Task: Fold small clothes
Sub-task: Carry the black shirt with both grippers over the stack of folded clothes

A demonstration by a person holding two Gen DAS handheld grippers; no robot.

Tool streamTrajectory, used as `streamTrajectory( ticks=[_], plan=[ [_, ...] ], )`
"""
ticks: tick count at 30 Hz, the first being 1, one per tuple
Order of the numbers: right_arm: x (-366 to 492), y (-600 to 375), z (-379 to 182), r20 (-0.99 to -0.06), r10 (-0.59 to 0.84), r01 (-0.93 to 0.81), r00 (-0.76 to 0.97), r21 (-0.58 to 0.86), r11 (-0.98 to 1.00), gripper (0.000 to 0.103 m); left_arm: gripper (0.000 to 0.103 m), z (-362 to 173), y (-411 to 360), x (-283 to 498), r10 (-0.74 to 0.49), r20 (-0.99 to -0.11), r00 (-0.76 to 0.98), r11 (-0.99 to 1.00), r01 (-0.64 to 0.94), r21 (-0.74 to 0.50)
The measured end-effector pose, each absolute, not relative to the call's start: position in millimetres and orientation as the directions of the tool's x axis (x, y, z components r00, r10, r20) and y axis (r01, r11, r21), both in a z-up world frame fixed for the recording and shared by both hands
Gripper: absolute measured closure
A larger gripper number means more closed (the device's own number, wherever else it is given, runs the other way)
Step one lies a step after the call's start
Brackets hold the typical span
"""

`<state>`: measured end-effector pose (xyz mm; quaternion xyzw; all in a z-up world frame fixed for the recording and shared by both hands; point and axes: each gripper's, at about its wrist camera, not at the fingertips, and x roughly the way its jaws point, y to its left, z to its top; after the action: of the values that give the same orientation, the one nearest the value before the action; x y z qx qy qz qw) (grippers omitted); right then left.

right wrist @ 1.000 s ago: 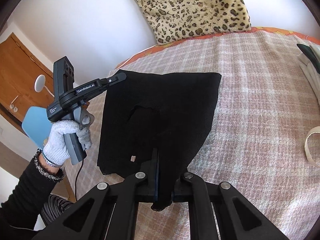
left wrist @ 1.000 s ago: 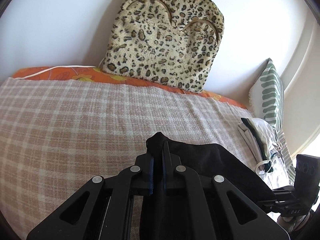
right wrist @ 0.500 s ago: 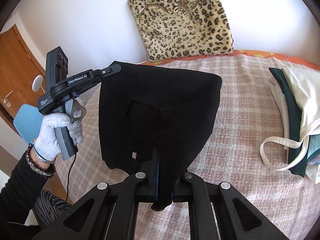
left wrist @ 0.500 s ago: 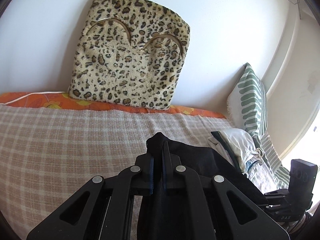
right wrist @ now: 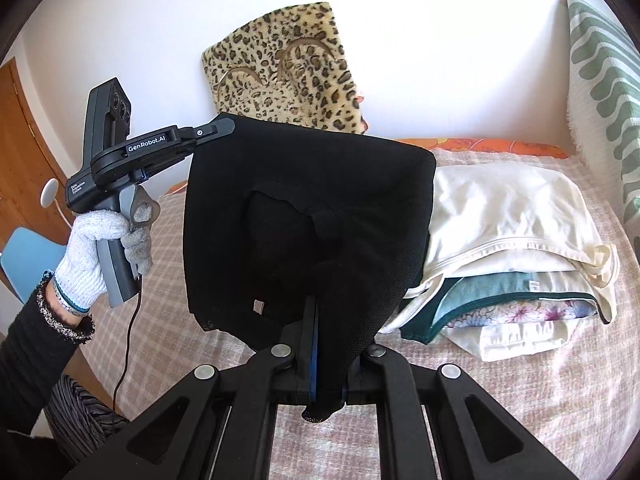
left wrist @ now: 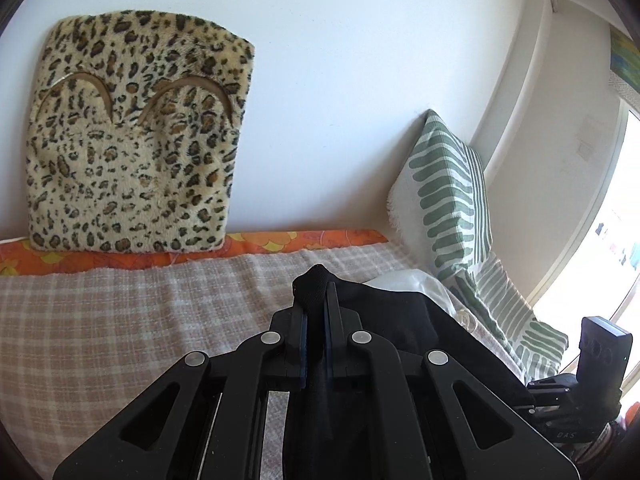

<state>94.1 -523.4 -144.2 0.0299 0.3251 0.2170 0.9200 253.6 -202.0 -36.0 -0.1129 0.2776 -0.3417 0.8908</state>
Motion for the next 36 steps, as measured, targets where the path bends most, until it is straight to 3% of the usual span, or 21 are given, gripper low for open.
streamTrajectory(
  ticks=[20, 29, 36],
  plan=[
    [125.9, -661.8, -103.5, -0.597, 0.178, -0.223, 0.782, -0.001, 0.975, 0.098, 0.098, -16.0, -355.6, 295.5, -0.745, -0.376, 0.552, 0.667, 0.632, -0.395],
    [171.9, -691.5, -120.4, -0.609, 0.213, -0.265, 0.764, 0.004, 0.964, 0.098, 0.098, -49.8, -375.4, 336.7, -0.711, -0.412, 0.57, 0.703, 0.568, -0.428],
    [207.5, -703.5, -148.4, -0.637, 0.28, -0.293, 0.718, 0.088, 0.952, 0.098, 0.098, -83.9, -379.4, 360.2, -0.668, -0.471, 0.576, 0.744, 0.505, -0.437]
  ],
)
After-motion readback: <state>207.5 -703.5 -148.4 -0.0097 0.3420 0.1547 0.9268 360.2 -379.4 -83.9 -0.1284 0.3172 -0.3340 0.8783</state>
